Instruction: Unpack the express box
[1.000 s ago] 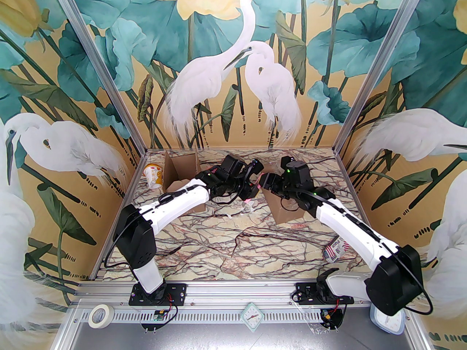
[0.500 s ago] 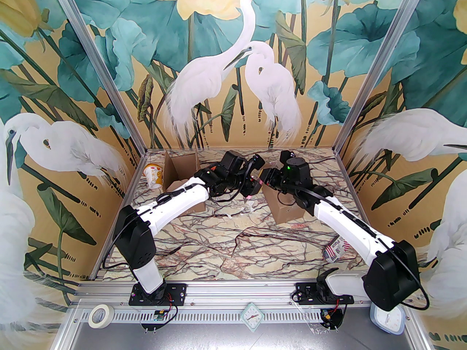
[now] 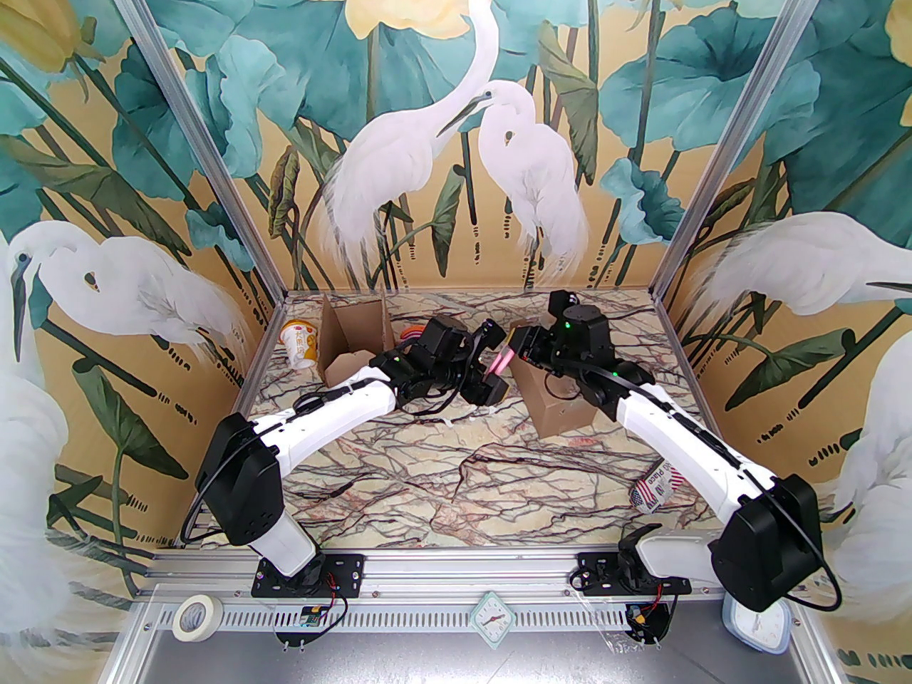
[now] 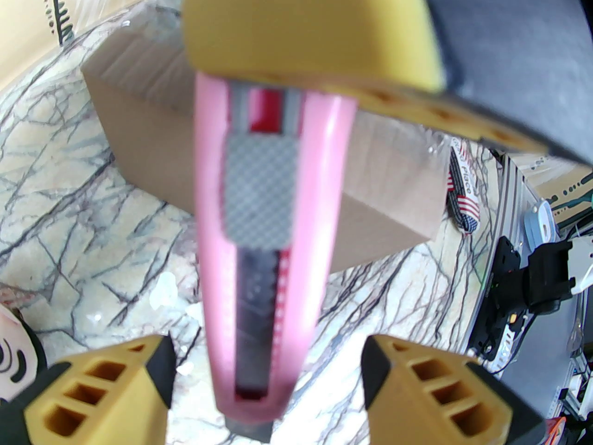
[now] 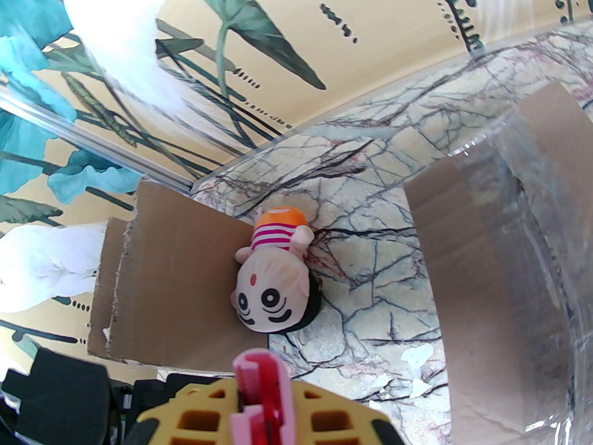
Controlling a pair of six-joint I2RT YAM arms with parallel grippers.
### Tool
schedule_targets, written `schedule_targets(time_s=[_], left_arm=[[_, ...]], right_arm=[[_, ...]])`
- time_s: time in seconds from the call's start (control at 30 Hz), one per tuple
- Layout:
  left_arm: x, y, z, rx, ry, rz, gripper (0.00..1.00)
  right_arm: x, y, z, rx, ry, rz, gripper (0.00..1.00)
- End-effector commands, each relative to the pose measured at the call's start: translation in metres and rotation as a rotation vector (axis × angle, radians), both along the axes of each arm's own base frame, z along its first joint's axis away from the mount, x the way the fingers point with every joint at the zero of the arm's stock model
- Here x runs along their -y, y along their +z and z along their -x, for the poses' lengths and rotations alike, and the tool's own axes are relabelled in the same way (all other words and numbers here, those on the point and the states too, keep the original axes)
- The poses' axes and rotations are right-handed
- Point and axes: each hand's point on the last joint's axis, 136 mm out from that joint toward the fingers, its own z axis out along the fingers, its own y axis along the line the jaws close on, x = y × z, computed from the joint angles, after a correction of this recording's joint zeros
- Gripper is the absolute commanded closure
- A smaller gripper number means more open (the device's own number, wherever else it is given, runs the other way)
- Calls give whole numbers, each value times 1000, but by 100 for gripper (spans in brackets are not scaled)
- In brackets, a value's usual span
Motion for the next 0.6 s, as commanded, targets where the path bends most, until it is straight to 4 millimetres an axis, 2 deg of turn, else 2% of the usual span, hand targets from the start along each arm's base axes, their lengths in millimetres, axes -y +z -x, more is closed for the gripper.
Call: schedule_targets(time_s=[0.0, 0.2, 0.43, 0.57], left_arm=[[11, 9, -4, -2, -17, 56, 37], [13, 7, -6, -8, -25, 57, 58], [15, 7, -8, -5, -38, 49, 69], [18, 19, -11, 21, -39, 68, 75]], right_arm=[[-5, 30, 3, 91, 52, -24, 95], [-5, 31, 4, 100, 54, -21, 95], [-8, 38, 5, 122, 72, -48, 96], [-9, 32, 8, 119, 83, -42, 95]])
